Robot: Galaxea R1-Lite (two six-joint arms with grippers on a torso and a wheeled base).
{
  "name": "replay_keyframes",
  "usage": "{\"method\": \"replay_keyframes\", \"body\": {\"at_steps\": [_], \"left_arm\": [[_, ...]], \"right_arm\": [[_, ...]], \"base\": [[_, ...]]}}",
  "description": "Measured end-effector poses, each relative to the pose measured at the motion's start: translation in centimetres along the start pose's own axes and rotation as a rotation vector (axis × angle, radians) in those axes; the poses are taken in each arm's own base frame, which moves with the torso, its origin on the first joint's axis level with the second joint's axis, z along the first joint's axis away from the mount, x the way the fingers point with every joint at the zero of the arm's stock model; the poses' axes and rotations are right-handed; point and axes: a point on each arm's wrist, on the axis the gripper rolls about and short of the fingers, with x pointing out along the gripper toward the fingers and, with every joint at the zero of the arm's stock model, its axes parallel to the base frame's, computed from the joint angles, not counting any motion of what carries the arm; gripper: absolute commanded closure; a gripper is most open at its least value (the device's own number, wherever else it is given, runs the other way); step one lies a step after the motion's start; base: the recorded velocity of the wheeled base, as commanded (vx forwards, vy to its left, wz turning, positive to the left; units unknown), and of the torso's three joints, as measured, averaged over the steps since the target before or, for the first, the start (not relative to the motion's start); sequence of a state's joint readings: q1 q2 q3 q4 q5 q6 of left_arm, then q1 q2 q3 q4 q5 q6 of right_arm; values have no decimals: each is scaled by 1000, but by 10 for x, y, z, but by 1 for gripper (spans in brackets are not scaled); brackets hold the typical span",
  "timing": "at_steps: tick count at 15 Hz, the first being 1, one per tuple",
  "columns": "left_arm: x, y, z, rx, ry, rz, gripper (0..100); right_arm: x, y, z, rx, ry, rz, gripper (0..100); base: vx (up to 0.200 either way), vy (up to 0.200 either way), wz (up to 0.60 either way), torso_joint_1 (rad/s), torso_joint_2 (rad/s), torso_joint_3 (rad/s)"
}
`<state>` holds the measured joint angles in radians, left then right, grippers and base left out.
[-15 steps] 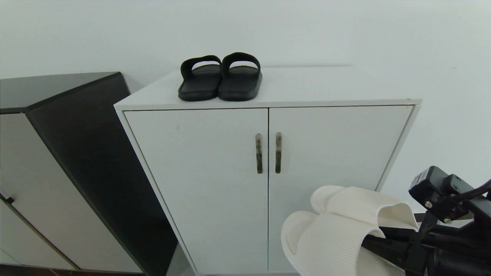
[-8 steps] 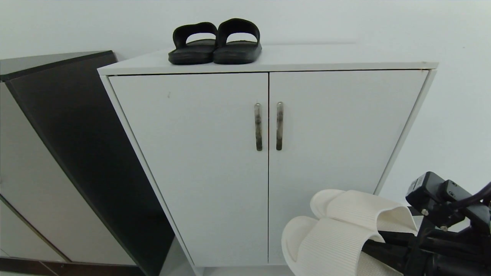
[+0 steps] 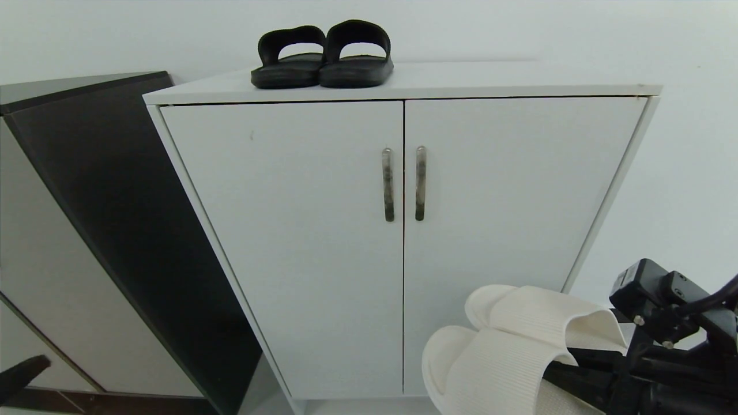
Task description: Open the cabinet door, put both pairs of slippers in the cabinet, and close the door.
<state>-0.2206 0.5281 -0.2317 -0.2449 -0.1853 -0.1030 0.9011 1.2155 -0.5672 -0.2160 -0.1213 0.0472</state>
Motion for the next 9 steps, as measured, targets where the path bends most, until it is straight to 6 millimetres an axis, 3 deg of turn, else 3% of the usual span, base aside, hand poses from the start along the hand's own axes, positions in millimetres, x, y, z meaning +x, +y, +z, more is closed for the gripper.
{"method": "replay_keyframes", "body": {"at_steps": [3, 5, 9], "left_arm": [[47, -14, 32, 5, 72, -240, 0], [77, -31, 51, 32, 29, -366, 0], [130, -69, 55, 53, 10, -485, 0]], "right_arm": [[1, 3, -1, -6, 7, 46, 100], [3, 5, -2, -10, 12, 57, 100], [7, 7, -6, -15, 23, 63, 100]], "base": [[0, 0, 0, 0, 0, 0], [0, 0, 0, 0, 0, 0], [0, 0, 0, 0, 0, 0]]}}
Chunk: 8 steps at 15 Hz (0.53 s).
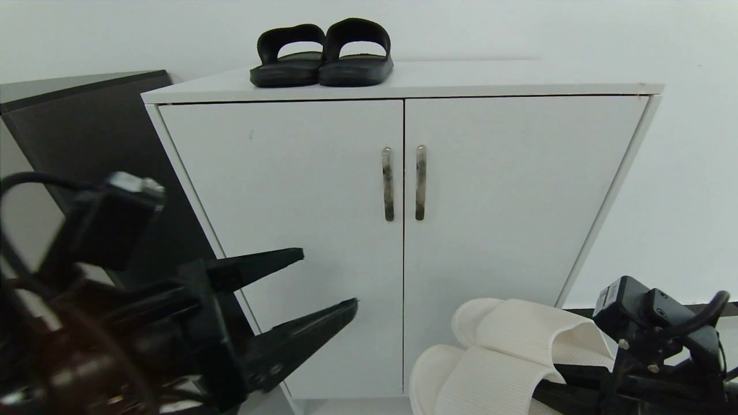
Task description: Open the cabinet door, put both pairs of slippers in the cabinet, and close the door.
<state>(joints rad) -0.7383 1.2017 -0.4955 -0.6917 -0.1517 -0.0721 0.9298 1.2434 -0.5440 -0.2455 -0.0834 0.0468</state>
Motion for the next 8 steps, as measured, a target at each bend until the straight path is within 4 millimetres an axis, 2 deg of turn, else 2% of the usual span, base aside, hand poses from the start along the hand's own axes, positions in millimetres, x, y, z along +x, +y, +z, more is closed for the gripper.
{"method": "replay_keyframes", "body": {"at_steps": [2, 4, 8], "left_arm": [[33, -9, 4, 25, 14, -35, 0], [56, -13, 15, 21, 4, -50, 0], [80, -18, 34, -57, 96, -195, 0]], "right_arm": [[1, 0, -2, -19, 10, 0, 100], [1, 0, -3, -23, 12, 1, 100], [1, 1, -1, -23, -7, 1, 100]], "base": [[0, 0, 0, 0, 0, 0], [0, 0, 0, 0, 0, 0], [0, 0, 0, 0, 0, 0]]}}
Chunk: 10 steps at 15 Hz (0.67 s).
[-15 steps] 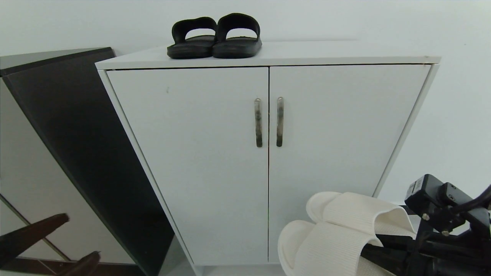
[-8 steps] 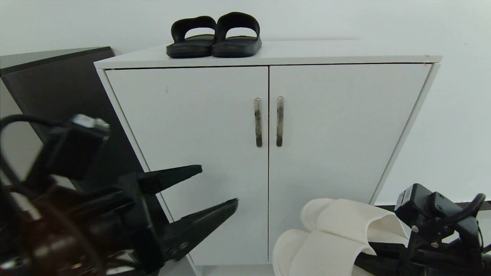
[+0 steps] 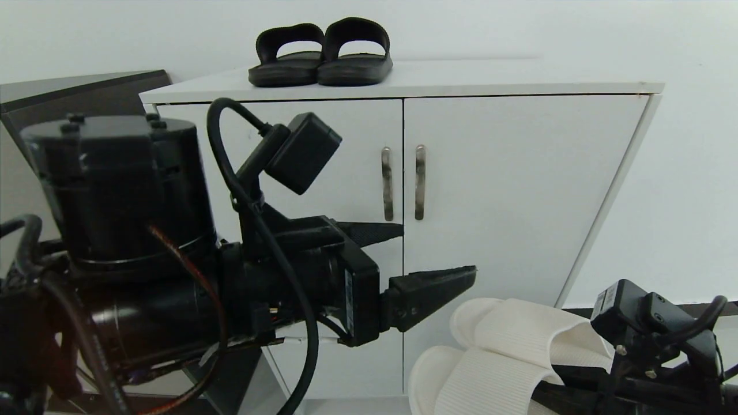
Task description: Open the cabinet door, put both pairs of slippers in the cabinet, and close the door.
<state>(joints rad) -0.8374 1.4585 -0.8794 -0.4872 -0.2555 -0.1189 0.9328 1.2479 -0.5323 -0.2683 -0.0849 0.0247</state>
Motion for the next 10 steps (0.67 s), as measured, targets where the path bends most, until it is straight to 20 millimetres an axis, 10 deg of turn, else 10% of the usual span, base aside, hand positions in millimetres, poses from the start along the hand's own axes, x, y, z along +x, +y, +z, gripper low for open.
{"method": "replay_keyframes", "body": {"at_steps": [10], "left_arm": [[42, 38, 30, -64, -67, 35, 0]], "right_arm": [[0, 0, -3, -2, 8, -1, 100]], "base": [[0, 0, 0, 0, 0, 0]]}}
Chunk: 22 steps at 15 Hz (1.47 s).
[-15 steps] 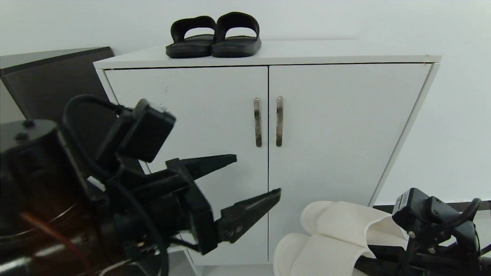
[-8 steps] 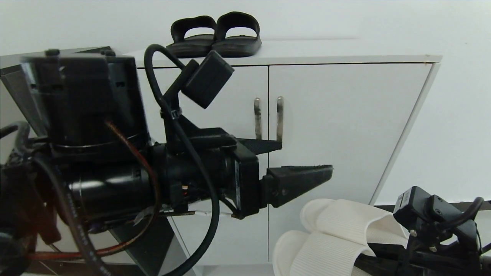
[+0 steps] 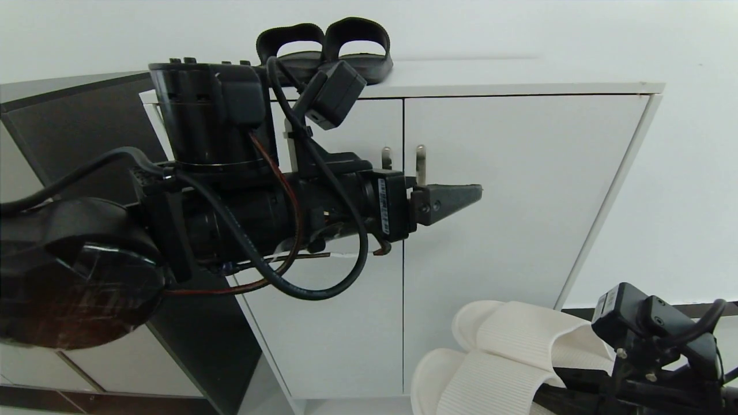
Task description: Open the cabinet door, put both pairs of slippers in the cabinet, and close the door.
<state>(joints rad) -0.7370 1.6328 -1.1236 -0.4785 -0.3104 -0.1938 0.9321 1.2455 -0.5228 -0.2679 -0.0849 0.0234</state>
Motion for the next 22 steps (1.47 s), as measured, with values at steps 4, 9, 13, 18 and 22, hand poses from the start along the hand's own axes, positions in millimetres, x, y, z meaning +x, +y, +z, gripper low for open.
{"method": "replay_keyframes", "body": {"at_steps": [4, 9, 13, 18, 22], "left_arm": [[9, 8, 1, 1, -15, 89, 0], [17, 21, -2, -4, -6, 122, 0], [31, 27, -5, -7, -1, 127, 0], [38, 31, -8, -10, 7, 137, 100], [30, 18, -14, -11, 27, 112, 100]], "right_arm": [[0, 0, -1, -11, 2, 0, 100], [1, 0, -2, -12, 9, 1, 100], [1, 0, -3, -12, 11, 1, 100], [0, 1, -4, -12, 12, 45, 100], [-10, 3, -11, -11, 11, 195, 100]], "base": [[0, 0, 0, 0, 0, 0], [0, 0, 0, 0, 0, 0], [0, 0, 0, 0, 0, 0], [0, 0, 0, 0, 0, 0], [0, 0, 0, 0, 0, 0]]}}
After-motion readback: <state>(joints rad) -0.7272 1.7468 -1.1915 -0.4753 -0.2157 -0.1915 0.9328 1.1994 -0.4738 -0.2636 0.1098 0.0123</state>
